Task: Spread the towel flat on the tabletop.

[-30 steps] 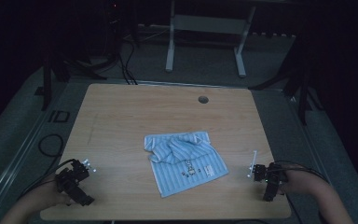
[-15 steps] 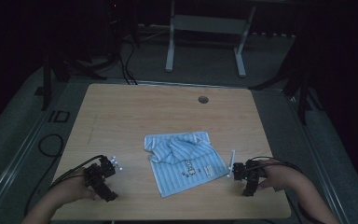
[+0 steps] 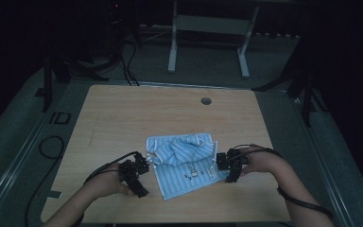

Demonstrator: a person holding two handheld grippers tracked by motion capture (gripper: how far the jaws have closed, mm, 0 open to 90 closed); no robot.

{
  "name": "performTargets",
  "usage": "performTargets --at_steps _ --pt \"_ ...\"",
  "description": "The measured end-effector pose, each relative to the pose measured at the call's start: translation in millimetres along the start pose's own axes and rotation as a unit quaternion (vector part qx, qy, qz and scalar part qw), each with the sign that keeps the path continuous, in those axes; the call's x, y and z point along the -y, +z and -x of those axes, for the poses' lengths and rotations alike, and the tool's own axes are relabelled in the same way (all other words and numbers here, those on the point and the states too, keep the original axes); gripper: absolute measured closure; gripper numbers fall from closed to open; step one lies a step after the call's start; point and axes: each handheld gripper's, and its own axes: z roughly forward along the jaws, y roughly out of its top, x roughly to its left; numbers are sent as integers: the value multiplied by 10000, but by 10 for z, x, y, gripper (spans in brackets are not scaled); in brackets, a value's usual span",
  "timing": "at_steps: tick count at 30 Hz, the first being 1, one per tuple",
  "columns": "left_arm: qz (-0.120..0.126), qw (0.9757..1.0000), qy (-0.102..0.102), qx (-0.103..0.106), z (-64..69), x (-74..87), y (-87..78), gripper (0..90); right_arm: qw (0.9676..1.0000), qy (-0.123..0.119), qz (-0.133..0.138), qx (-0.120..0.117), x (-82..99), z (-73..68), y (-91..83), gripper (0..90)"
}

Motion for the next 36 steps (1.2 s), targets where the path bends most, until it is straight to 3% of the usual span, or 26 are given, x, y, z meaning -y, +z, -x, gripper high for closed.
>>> performTargets --at_steps 5,12,16,20,23,28,30,32,33,34,36 --pt "20 9996 280 -17 110 -259 75 234 9999 -121 -76 -47 -125 102 10 502" --pt "-5 9993 373 37 140 -521 252 295 9994 -204 -264 -21 -215 193 115 543" --pt "-64 9992 376 101 112 -591 357 331 9992 -224 -333 -39 -203 206 197 555" --pt "-36 9991 399 119 95 -631 411 345 9996 -185 -231 -37 -184 198 197 588" --pt "-73 9985 547 -15 108 -649 412 392 9996 -184 -188 -63 -168 168 193 657" --pt "-168 9974 681 -175 100 -671 401 502 9998 -49 -170 -101 -171 151 192 710" --pt "-132 9975 669 -166 73 -671 391 613 9995 59 -188 -234 -181 136 193 775" --pt "-126 9973 700 -161 62 -670 387 703 9994 57 -185 -276 -189 130 195 782" --pt "-65 9969 753 -216 55 -665 380 703 9993 83 -215 -302 -202 115 194 800" --pt "-55 9969 763 -160 53 -662 379 816 9992 26 -291 -260 -237 78 187 821" --pt "-17 9966 802 -199 35 -651 348 851 9992 -60 -340 -181 -262 37 172 830"
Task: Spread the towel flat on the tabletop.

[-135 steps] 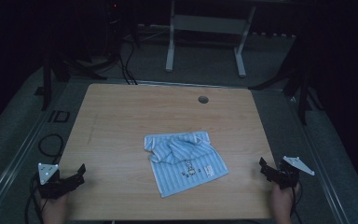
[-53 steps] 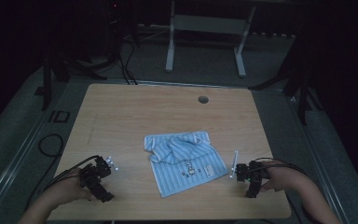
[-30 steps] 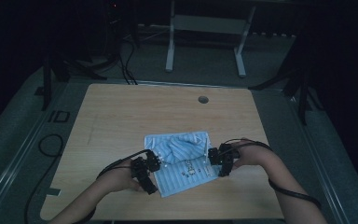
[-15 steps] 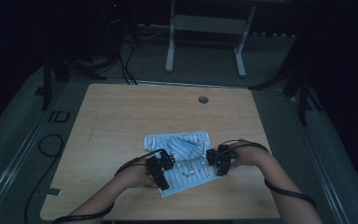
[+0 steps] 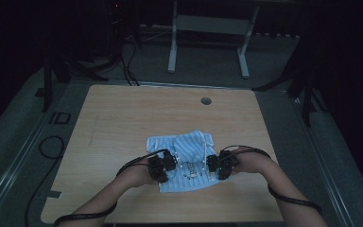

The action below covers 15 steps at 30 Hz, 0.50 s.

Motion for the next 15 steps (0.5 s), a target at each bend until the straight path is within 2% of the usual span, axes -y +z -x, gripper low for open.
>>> performTargets --at_steps 4,7,8,9,10,12,15 --pt "111 9999 -21 -100 -69 35 -142 863 9999 -83 127 43 -23 -82 -90 840" --pt "185 9997 14 -142 -89 83 -279 869 9995 -131 287 -26 -32 -179 -187 847" --pt "185 9997 14 -142 -89 83 -279 869 9995 -131 287 -26 -32 -179 -187 847" --pt "214 9996 54 -155 -69 125 -350 869 9993 -179 320 -17 -37 -219 -219 848" --pt "224 9996 59 -153 -44 156 -387 869 9989 -193 426 44 -38 -359 -335 847" --pt "249 9995 92 -145 9 231 -456 869 9987 -188 460 75 -33 -401 -371 848" --pt "289 9995 143 -67 115 363 -529 868 9966 -286 696 332 -4 -595 -498 847"
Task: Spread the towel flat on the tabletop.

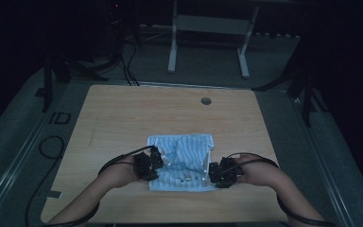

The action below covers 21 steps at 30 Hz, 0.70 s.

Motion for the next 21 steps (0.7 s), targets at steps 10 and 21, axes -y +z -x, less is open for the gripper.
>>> performTargets --at_steps 10,21 --pt "-203 9982 237 504 455 288 106 865 9994 -229 29 -240 -84 -501 84 842" --pt "-221 9990 -298 263 246 471 82 531 9992 214 319 137 97 -285 32 635"
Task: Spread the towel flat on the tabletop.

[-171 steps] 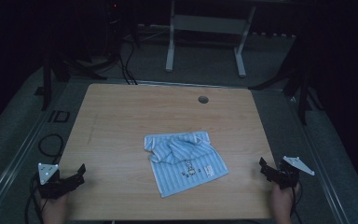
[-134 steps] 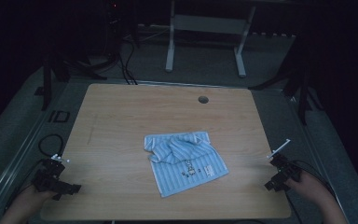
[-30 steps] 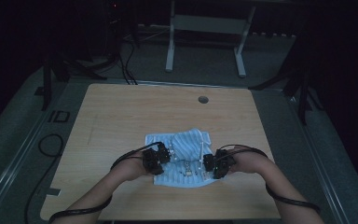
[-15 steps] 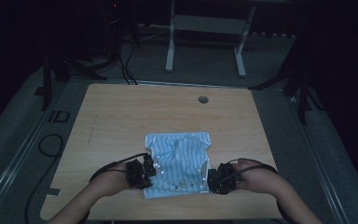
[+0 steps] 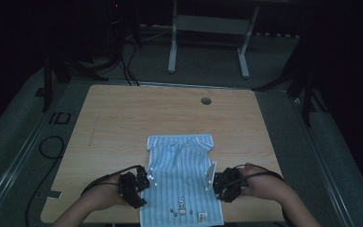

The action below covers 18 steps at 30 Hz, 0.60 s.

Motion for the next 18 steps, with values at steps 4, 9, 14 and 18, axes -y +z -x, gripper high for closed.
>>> performTargets --at_steps 4,9,14,18 --pt "189 9994 -183 -232 -222 20 -44 504 9994 310 120 105 97 293 -57 597" --pt "297 9986 -351 -263 -479 -93 13 462 9986 455 127 239 88 635 80 559" --pt "129 9990 -283 -315 -642 -256 181 451 9993 295 -44 225 -1 816 301 557" --pt "154 9992 -209 -312 -694 -359 284 452 9993 109 -121 349 -96 936 443 590"
